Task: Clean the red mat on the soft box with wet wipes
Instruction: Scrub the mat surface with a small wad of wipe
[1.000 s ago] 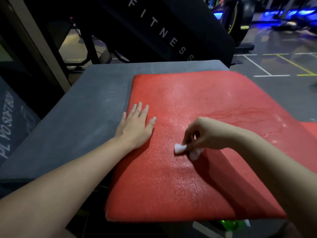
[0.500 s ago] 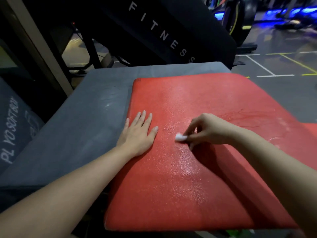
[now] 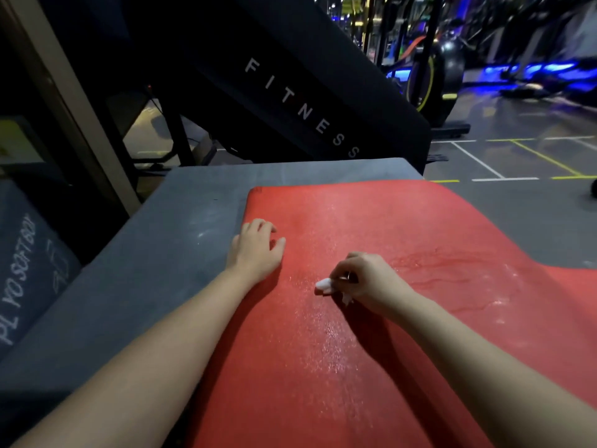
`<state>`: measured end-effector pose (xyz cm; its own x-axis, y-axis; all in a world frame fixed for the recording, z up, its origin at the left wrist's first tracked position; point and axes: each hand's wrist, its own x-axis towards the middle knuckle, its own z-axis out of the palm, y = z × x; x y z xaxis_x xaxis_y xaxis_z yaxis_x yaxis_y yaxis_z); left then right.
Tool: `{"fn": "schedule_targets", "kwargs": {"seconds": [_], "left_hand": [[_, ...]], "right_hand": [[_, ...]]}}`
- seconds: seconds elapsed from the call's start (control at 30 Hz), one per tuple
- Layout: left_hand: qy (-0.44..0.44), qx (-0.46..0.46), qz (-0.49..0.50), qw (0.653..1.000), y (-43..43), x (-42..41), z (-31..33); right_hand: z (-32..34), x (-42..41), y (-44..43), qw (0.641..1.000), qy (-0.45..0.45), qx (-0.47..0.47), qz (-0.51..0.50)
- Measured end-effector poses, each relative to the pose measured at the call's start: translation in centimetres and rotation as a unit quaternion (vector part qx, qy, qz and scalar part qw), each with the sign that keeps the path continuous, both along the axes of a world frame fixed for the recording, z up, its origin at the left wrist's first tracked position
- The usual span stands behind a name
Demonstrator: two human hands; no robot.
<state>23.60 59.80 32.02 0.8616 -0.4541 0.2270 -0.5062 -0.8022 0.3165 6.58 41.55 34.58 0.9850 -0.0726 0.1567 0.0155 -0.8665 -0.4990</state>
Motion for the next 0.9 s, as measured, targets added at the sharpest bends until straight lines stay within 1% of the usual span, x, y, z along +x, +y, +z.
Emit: {"fn": "schedule_targets", "kwargs": {"seconds": [0.03,0.1,0.17,0.3,0.4,0.53,0.6,0.7,0.83,0.9], "left_hand": [[0.007,0.003,0.001,1.000,-0.1,0.1,-0.8],[0.019,0.038,0.000,0.999,-0.2,0.4,-2.4],[0.015,0.053,-0.008,0.998,-0.2,0.9,-3.2],[0.010,0.054,-0.016,0.998,-0.2,1.0,-3.4],[0.009,0.053,-0.017,0.998,-0.2,1.4,-3.5],[0.021,0.055,-0.022,0.998,-0.2,1.5,-3.2],[0.024,0.057,-0.027,0.998,-0.1,1.5,-3.0],[0.029,0.058,-0.036,0.997,0.1,1.5,-3.1],[0.013,0.058,-0.035,0.998,-0.1,1.5,-3.5],[0.010,0.057,-0.034,0.998,-0.2,1.6,-3.5]], "right_hand": [[0.2,-0.1,-0.3,0.999,0.020,0.009,0.024],[0.5,-0.2,-1.0,0.994,0.069,-0.006,0.082],[0.1,-0.1,-1.5,0.994,0.074,-0.001,0.085],[-1.5,1.3,-0.7,1.000,0.009,0.026,-0.003],[-1.7,5.1,-0.2,0.999,-0.031,0.004,-0.035],[-1.6,11.3,-1.7,0.993,-0.037,-0.019,-0.111],[-1.6,12.4,-2.0,0.991,-0.042,-0.017,-0.125],[-1.7,11.4,-2.0,0.995,-0.053,-0.029,-0.085],[-1.0,9.5,-3.3,1.000,0.015,-0.022,-0.008],[-1.3,10.7,-3.5,0.999,-0.011,-0.052,0.004]]}}
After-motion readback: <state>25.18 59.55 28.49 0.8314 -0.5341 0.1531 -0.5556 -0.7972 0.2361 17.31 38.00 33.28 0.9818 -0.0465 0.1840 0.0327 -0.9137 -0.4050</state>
